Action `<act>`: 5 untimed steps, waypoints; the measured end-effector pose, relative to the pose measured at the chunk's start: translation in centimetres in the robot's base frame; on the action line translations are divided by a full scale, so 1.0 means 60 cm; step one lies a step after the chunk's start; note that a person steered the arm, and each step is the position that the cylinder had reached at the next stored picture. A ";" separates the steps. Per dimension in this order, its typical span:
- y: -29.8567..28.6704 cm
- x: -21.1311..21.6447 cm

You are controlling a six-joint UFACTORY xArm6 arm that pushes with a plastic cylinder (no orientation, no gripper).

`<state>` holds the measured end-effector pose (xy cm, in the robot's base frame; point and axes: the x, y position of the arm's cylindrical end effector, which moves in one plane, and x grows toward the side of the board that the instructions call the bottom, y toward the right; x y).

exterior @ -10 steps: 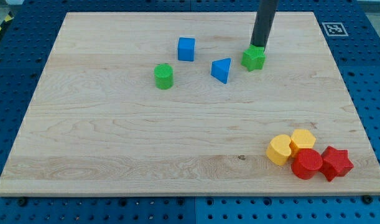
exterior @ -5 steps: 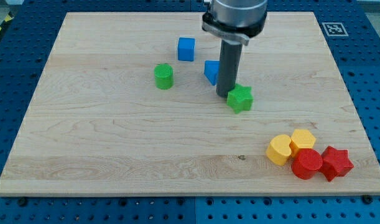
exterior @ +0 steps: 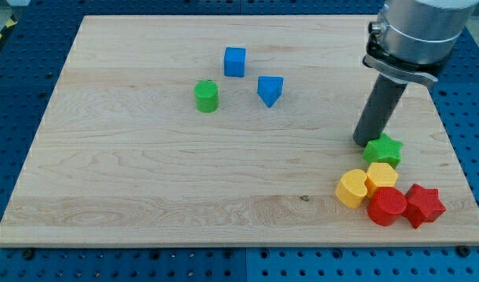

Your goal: Push the green star to the group of blocks

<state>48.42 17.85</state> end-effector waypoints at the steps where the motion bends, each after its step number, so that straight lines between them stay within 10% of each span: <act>1: 0.030 0.004; 5: 0.059 0.039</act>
